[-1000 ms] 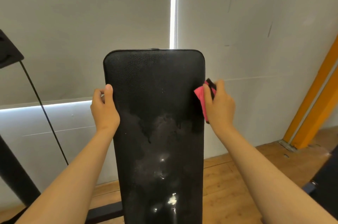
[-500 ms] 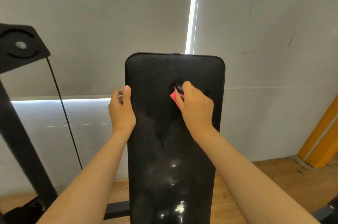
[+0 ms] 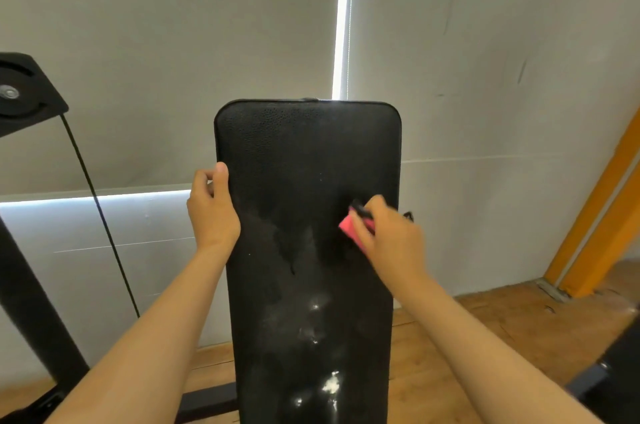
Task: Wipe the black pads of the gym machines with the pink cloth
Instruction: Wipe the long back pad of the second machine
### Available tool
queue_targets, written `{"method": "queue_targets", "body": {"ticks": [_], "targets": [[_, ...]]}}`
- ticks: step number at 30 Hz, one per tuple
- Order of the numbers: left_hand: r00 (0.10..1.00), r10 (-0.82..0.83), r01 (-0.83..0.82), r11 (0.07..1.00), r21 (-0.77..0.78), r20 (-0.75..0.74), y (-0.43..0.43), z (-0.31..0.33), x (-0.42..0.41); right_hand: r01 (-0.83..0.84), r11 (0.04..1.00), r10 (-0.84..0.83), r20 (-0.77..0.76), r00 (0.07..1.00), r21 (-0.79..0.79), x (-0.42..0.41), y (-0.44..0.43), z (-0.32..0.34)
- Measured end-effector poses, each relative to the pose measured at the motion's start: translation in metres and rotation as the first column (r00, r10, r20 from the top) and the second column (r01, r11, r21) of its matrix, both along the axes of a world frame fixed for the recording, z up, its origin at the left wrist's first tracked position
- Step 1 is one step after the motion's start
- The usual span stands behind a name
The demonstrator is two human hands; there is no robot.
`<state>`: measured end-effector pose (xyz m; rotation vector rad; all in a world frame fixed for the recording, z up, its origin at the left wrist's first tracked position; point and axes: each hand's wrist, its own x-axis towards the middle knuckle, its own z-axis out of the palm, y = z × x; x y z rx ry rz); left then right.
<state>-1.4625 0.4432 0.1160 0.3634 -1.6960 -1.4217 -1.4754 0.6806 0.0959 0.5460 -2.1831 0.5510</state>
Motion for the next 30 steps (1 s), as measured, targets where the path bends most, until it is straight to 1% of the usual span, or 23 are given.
{"method": "queue_targets", "body": {"ticks": [1,2,4,8,10,12,15,18,19,20,21,24,25,26,27,30], "targets": [[1.000,0.000,0.000,1.000,-0.002,0.002,0.001,0.001,0.000,0.031,0.998,-0.033,-0.036,0.999,-0.055,-0.004,0.003,0.013],[1.000,-0.002,0.002,1.000,-0.003,0.002,0.001,0.001,0.001,0.056,0.994,-0.060,-0.038,0.997,-0.097,-0.009,0.005,0.026],[1.000,-0.003,0.003,1.000,-0.006,0.001,0.002,0.002,0.003,0.079,0.991,-0.076,0.026,0.997,-0.112,-0.018,0.008,0.038],[1.000,-0.003,0.003,1.000,-0.007,0.005,0.002,0.003,0.003,0.106,0.990,-0.097,0.093,0.991,-0.096,-0.020,0.003,0.017],[1.000,0.004,-0.004,1.000,-0.005,0.007,0.003,0.003,0.003,0.124,0.988,-0.108,0.160,0.981,-0.090,-0.013,0.000,-0.003],[1.000,0.011,-0.011,1.000,-0.003,0.006,0.004,0.003,0.003,0.142,0.988,-0.124,0.243,0.962,-0.055,-0.004,-0.001,-0.025],[1.000,0.006,-0.006,1.000,0.002,0.002,0.004,0.003,0.003,0.151,0.987,-0.161,0.317,0.935,0.055,0.010,-0.001,-0.054],[1.000,0.003,-0.003,1.000,0.008,0.002,0.004,0.003,0.004,0.127,0.980,-0.182,0.434,0.882,0.153,0.019,0.003,-0.066],[1.000,0.004,-0.004,1.000,0.004,0.001,0.004,0.002,0.004,0.119,0.979,-0.183,0.448,0.875,0.167,0.020,0.006,-0.064],[1.000,0.005,-0.005,1.000,-0.002,-0.001,0.004,0.002,0.004,0.115,0.980,-0.176,0.440,0.881,0.161,0.020,0.008,-0.061],[1.000,0.004,-0.004,1.000,-0.006,-0.003,0.004,0.002,0.005,0.116,0.987,-0.153,0.407,0.900,0.116,0.019,0.011,-0.055],[1.000,-0.003,0.003,1.000,0.003,0.003,0.005,0.003,0.004,0.134,0.982,-0.096,0.254,0.962,-0.135,0.009,0.021,-0.024],[1.000,-0.007,0.007,1.000,0.007,0.009,0.005,0.003,0.004,0.135,0.973,-0.095,0.208,0.974,-0.188,0.003,0.025,-0.013],[1.000,-0.011,0.011,1.000,0.008,0.016,0.006,0.003,0.004,0.140,0.968,-0.100,0.190,0.977,-0.208,-0.003,0.028,-0.004],[1.000,-0.015,0.015,1.000,0.008,0.022,0.007,0.002,0.005,0.153,0.968,-0.112,0.204,0.973,-0.199,-0.008,0.031,0.002],[0.999,-0.016,0.016,1.000,-0.005,0.043,0.010,0.000,0.006,0.205,0.970,-0.161,0.289,0.944,-0.128,-0.017,0.032,-0.005]]}}
